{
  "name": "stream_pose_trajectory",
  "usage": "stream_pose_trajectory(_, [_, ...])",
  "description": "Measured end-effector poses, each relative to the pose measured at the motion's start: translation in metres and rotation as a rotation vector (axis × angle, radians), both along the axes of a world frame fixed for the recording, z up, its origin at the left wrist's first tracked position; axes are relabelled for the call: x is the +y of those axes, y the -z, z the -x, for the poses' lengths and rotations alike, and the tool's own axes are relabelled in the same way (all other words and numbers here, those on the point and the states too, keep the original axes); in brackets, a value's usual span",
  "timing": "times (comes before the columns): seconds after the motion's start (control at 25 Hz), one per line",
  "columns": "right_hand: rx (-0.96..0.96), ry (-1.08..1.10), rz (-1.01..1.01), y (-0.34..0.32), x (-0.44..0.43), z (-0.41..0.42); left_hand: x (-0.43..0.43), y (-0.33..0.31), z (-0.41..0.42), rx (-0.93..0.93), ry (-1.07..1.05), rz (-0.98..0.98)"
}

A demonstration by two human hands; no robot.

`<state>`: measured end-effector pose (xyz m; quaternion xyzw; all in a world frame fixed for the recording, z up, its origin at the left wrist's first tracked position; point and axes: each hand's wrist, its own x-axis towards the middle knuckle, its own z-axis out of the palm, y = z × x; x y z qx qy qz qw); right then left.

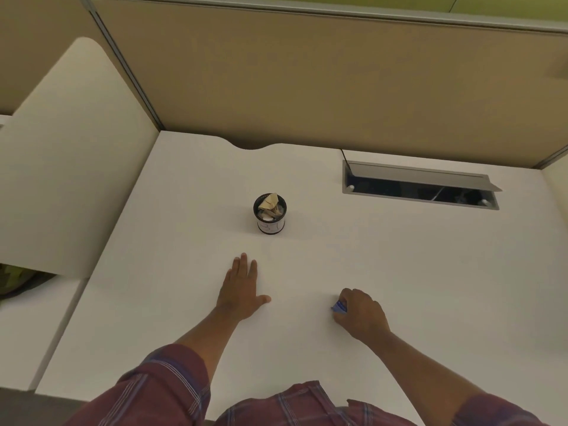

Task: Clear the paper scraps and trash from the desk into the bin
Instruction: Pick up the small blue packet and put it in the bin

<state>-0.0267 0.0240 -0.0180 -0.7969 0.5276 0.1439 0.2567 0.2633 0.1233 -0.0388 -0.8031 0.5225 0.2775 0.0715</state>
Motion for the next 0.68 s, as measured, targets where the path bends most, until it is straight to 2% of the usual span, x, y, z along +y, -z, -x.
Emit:
stream_pose_trajectory(0.16, [-0.237,0.068,0.079,-0.022,-0.035,-0.064,-0.001,0.005,-0.005,0.022,-0.013,0.0])
stream_pose_trajectory(0.32, [-0.337,-0.001,0.228,-0.044,-0.077,-0.143,-0.005,0.009,-0.007,0.022,-0.022,-0.013])
stream_pose_trajectory(0.48, [-0.304,-0.152,0.412,-0.056,-0.107,-0.207,-0.005,0.015,-0.006,0.042,-0.041,-0.001])
stream_pose_trajectory(0.68, [-0.217,-0.257,0.451,-0.047,-0.116,-0.244,-0.006,0.018,-0.007,0.046,-0.044,0.001])
